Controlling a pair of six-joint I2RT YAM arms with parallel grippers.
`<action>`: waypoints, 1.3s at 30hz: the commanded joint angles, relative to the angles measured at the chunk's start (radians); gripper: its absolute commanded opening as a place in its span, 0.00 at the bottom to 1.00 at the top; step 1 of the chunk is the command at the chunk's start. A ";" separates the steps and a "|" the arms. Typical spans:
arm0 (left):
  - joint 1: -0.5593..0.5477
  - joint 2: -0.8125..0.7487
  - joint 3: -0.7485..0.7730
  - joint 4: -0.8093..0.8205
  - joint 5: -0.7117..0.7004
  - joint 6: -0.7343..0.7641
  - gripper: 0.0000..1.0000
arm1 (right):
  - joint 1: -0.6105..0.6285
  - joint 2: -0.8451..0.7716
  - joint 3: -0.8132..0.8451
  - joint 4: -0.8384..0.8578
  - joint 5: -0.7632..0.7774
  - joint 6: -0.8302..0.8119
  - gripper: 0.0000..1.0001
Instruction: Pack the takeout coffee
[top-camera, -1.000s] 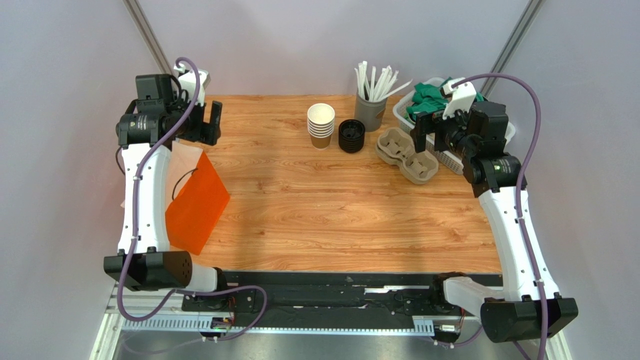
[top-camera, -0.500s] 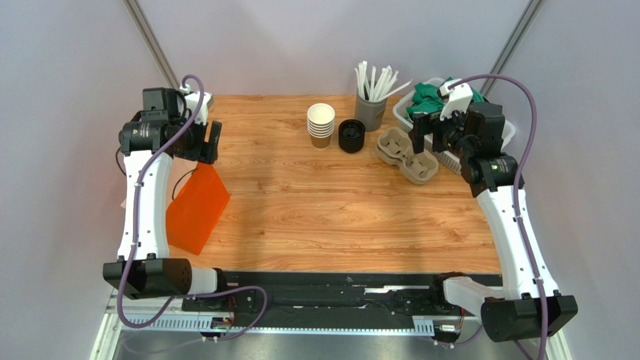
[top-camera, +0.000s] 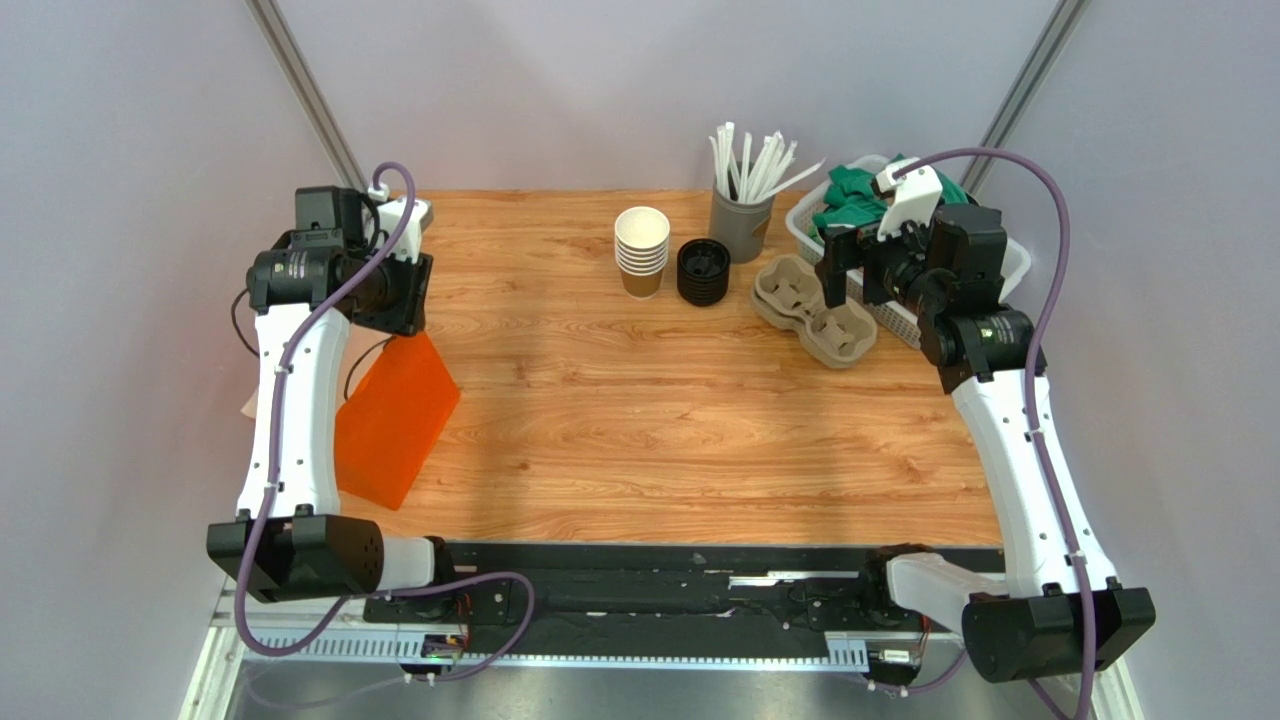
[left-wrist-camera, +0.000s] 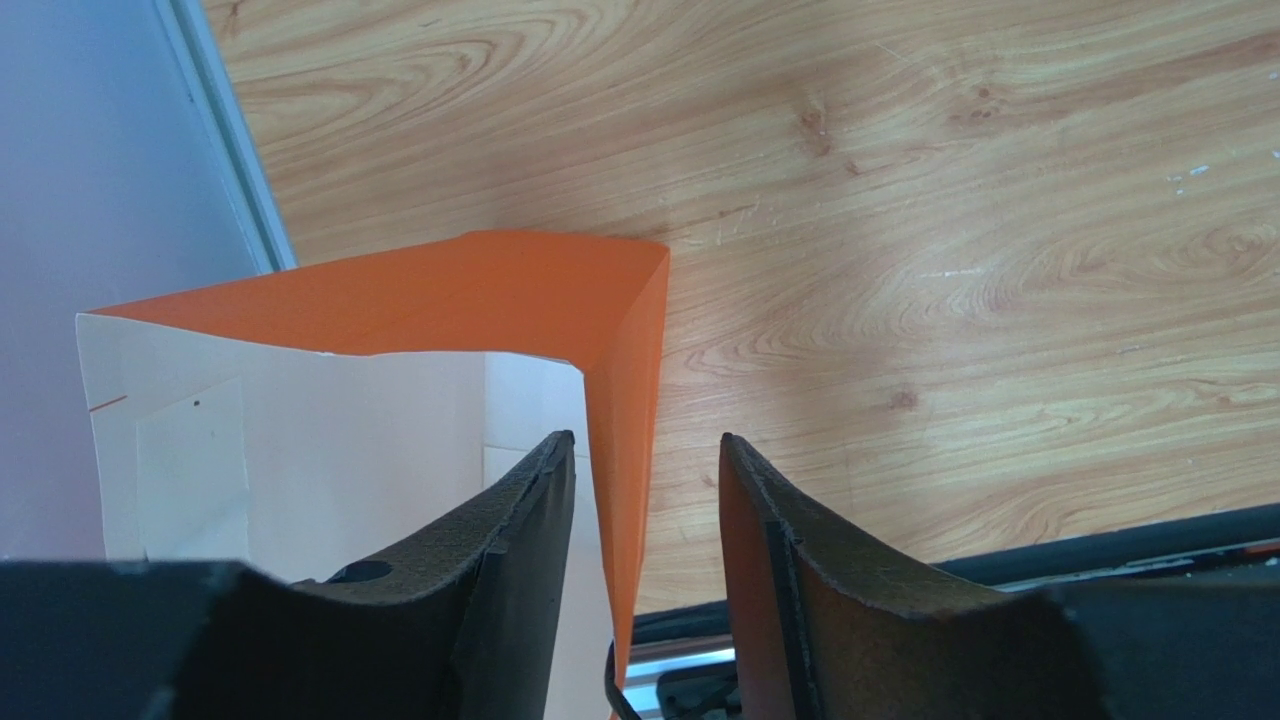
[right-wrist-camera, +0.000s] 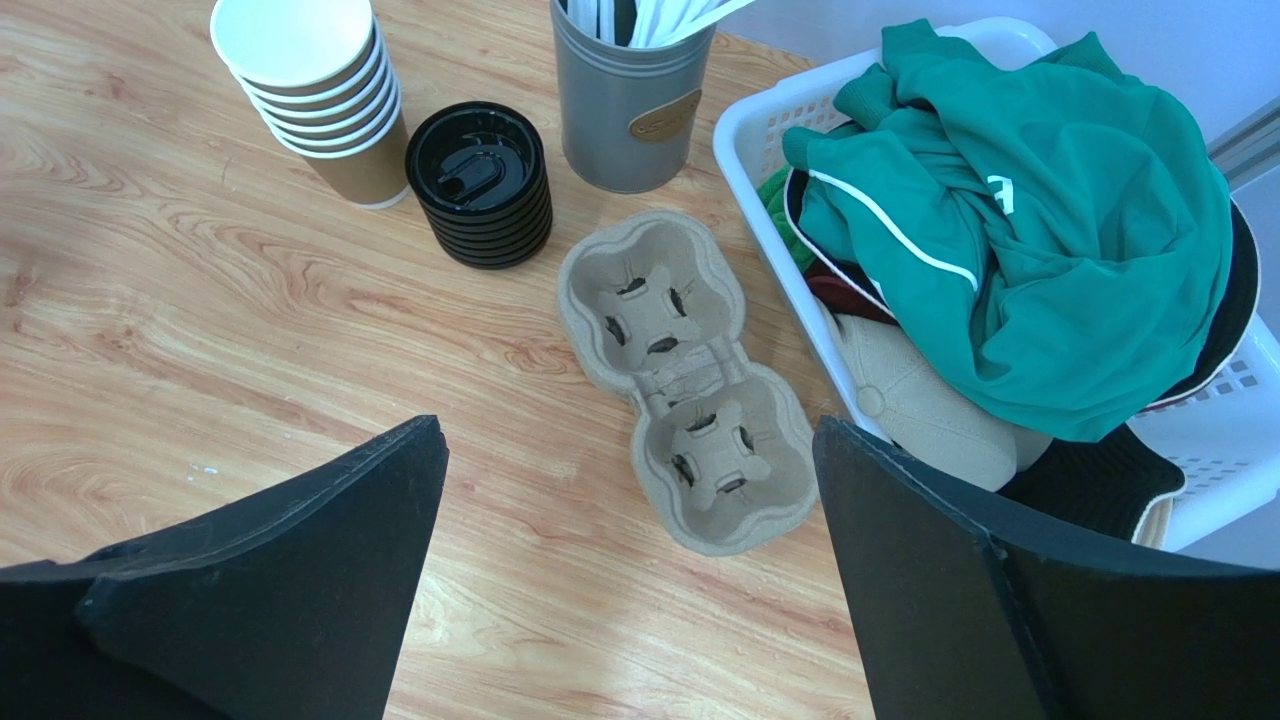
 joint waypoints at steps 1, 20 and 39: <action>-0.002 -0.003 0.020 0.012 -0.005 0.009 0.45 | 0.004 -0.005 -0.003 0.037 -0.008 -0.006 0.99; -0.060 0.068 0.054 0.046 -0.034 0.020 0.16 | 0.004 -0.011 -0.011 0.041 -0.031 0.002 0.99; -0.344 0.329 0.384 0.035 0.001 -0.043 0.04 | 0.004 -0.020 -0.022 0.052 -0.022 -0.001 0.99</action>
